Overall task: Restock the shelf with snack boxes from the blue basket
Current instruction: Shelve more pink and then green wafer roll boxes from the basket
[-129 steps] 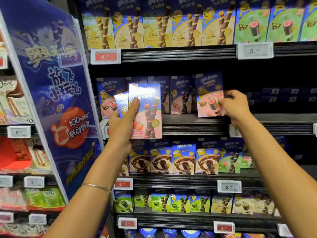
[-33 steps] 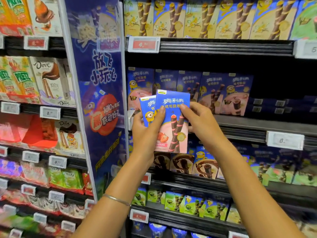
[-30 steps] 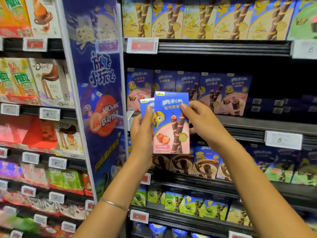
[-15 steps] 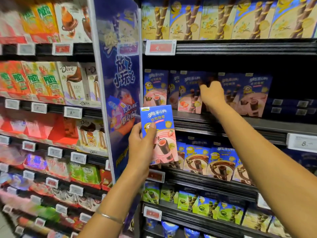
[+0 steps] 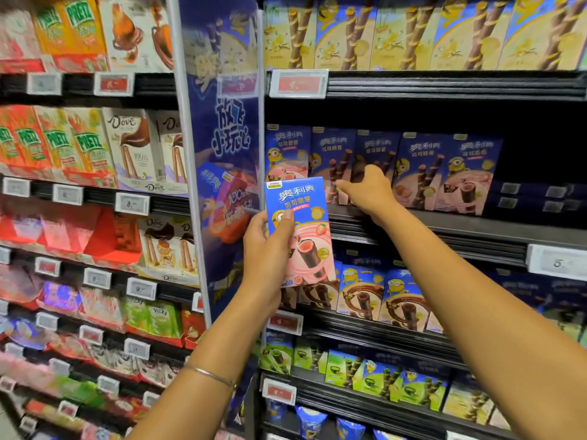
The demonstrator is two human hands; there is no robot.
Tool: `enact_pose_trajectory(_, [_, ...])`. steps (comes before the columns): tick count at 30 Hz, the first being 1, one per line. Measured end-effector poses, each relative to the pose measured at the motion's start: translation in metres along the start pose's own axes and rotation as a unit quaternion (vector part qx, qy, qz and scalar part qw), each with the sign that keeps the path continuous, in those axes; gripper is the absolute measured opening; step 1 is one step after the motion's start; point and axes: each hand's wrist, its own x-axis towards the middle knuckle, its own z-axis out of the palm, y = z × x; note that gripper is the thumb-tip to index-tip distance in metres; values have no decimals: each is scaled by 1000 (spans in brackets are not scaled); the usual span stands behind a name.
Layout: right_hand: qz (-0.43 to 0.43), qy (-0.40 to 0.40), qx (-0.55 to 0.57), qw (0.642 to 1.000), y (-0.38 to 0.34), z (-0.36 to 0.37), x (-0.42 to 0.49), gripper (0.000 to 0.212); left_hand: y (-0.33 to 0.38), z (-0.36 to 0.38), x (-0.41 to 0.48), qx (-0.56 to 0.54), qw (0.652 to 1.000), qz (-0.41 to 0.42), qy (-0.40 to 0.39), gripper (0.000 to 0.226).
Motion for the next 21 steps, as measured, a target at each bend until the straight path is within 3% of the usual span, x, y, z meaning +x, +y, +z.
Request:
enact_pose_trajectory(2, [-9,9,25,1000,2,-9,-9,37,0,4,3,-3,1000,-12,2,18])
enact_pose_trajectory(5, [-25,25,154,987,2,-30,-36,36,0,14,10,-13,1000,-22,3,18])
enact_pose_trajectory(8, [-22,-92,238,967,1,-51,-63,30,2,35,16,-26,999,-28,-16,25])
enact_pose_trajectory(11, [-49,-176,215,959,2,-71,-79,27,5,64,23,-28,998,-27,-53,28])
enact_pose_trajectory(14, [-63,-134,185,972,7,-87,-71,30,9,94,33,2,996,7,-87,30])
enact_pose_trajectory(18, [-42,-54,224,972,18,-105,-44,27,19,121,62,180,970,141,-77,46])
enact_pose_trajectory(21, [-27,0,184,983,35,-106,-24,26,30,128,86,379,885,265,-49,48])
